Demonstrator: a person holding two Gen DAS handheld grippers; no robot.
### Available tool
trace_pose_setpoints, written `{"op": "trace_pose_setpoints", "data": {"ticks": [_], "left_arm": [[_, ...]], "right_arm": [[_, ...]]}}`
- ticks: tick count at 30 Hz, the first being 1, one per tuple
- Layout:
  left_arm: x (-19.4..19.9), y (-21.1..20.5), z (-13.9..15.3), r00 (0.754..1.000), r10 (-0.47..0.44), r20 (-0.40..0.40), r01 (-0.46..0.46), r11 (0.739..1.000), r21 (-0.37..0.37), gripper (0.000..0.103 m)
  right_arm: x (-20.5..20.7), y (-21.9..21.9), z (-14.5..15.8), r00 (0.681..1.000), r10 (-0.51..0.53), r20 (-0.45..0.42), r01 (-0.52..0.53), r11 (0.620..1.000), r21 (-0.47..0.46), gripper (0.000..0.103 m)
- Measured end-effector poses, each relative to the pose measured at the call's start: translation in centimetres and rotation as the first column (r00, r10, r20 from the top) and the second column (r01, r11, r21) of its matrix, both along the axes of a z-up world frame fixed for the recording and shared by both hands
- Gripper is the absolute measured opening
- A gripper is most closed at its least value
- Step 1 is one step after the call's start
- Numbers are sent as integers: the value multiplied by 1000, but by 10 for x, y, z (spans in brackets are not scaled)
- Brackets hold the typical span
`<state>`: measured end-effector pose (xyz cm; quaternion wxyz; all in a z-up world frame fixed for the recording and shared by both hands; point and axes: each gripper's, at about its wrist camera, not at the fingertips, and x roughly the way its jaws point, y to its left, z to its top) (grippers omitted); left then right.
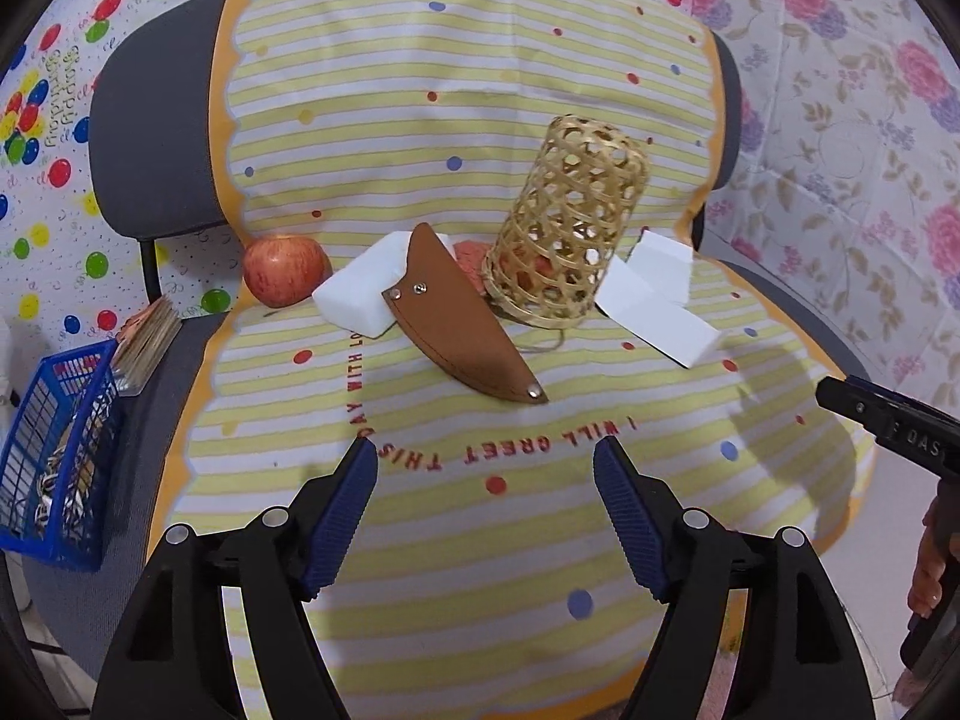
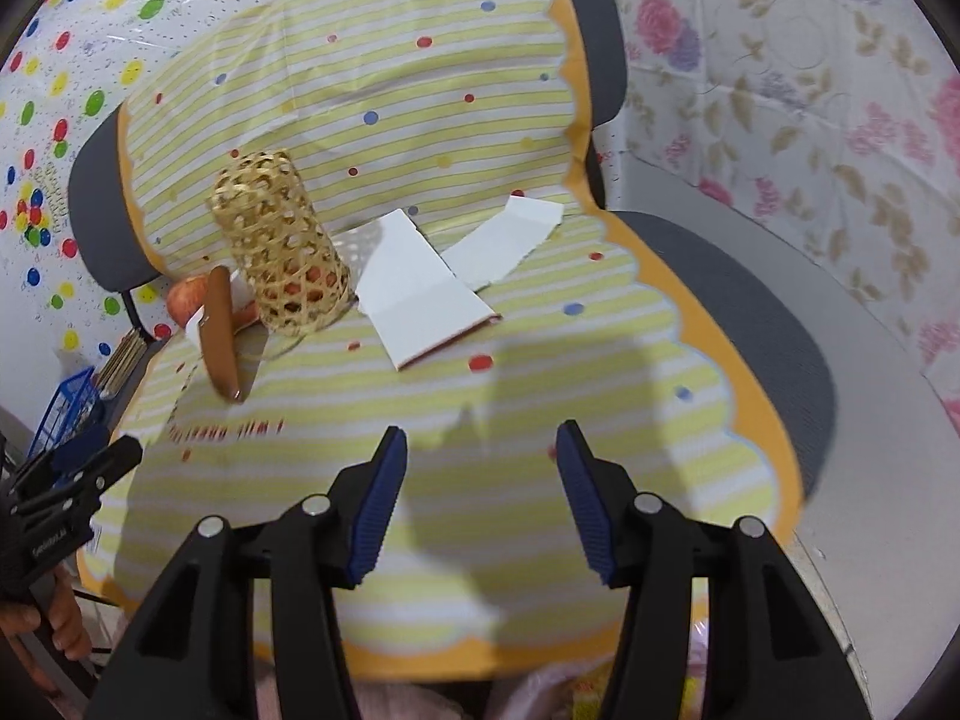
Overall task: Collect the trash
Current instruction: 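Grasp the white paper strip with the right tool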
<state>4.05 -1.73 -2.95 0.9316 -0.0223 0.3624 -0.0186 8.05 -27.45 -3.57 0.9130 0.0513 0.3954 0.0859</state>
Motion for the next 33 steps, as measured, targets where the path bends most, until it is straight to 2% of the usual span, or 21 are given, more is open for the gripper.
{"op": "trace_pose_setpoints", "data": {"ticks": [4, 6, 8, 10, 14, 16, 20, 22, 24, 25, 26, 29, 33], "left_arm": [[19, 4, -4, 1000, 4, -8, -4, 1000, 10, 75], [28, 5, -5, 1000, 6, -11, -6, 1000, 17, 75], [36, 7, -6, 1000, 8, -11, -8, 1000, 17, 75], [43, 11, -7, 1000, 13, -12, -13, 1000, 13, 75], [53, 15, -11, 1000, 23, -20, -23, 1000, 8, 75], [57, 17, -13, 999, 27, -25, -27, 1000, 6, 75], [59, 20, -17, 999, 33, -29, -33, 999, 2, 75], [58, 21, -18, 999, 38, -33, -38, 999, -4, 75], [56, 22, -19, 998, 40, -38, -40, 999, -12, 75], [53, 22, -20, 998, 40, -40, -41, 999, -15, 75], [52, 22, -20, 998, 40, -41, -41, 999, -16, 75], [44, 21, -18, 999, 36, -36, -37, 999, -12, 75], [37, 23, -13, 999, 38, -26, -38, 999, -11, 75]], "right_arm": [[40, 6, -9, 1000, 17, -13, -17, 1000, 1, 48], [60, 9, -14, 999, 30, -24, -30, 1000, 1, 51], [78, 10, -19, 998, 46, -35, -46, 999, 5, 62], [96, 13, -26, 997, 67, -50, -66, 998, 17, 69], [127, 15, -41, 990, 97, -106, -94, 995, 35, 74], [136, 18, -49, 984, 108, -142, -105, 994, 30, 76], [127, 36, -53, 980, 145, -138, -158, 983, -88, 77], [120, 42, -53, 977, 159, -142, -174, 979, -102, 76], [113, 46, -52, 979, 154, -133, -170, 978, -119, 68], [109, 45, -49, 983, 135, -121, -148, 983, -104, 43], [107, 41, -47, 984, 125, -125, -135, 988, -74, 23], [96, 34, -33, 990, 110, -83, -111, 994, -10, 10], [73, 25, 1, 996, 84, 28, -84, 996, 5, 5]]}}
